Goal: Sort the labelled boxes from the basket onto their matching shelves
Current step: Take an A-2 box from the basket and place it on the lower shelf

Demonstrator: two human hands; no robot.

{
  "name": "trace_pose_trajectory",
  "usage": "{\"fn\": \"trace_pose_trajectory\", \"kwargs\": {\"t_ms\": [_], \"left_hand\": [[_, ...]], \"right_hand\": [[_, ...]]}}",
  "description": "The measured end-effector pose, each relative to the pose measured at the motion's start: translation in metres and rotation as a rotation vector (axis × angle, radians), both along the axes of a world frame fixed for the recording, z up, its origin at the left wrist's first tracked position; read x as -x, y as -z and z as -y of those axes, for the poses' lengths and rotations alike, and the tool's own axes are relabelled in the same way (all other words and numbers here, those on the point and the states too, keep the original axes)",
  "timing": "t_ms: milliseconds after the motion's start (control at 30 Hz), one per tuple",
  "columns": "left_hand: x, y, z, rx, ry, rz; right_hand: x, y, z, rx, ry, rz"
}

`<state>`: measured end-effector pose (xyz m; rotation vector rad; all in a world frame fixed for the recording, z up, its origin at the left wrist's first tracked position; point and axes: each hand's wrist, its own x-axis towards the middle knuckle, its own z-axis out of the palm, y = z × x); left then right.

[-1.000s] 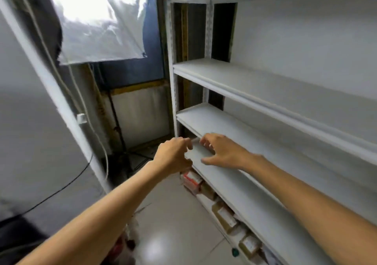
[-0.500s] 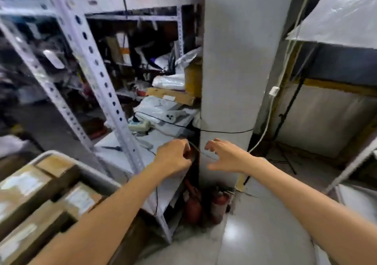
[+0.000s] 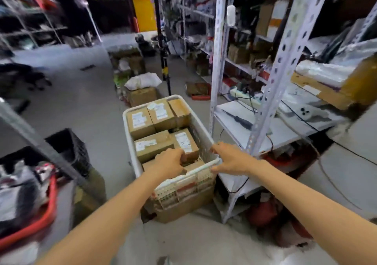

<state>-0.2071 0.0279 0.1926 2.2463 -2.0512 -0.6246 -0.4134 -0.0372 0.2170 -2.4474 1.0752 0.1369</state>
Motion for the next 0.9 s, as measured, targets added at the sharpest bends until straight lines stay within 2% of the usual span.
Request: {"fn": "trace_pose_trajectory", "kwargs": {"t_ms": [467,900], "left_hand": [[-0.147,0.038,0.038,-0.06,-0.219,-0.094],[-0.209,0.094,0.101,-0.188,-0.381,-0.179]], "right_hand": [[-0.152,0.032,0.082,-0.028,-0.079,-0.045],[-0.209,0.106,0.186,-0.187,-0.044,-0.153]]}}
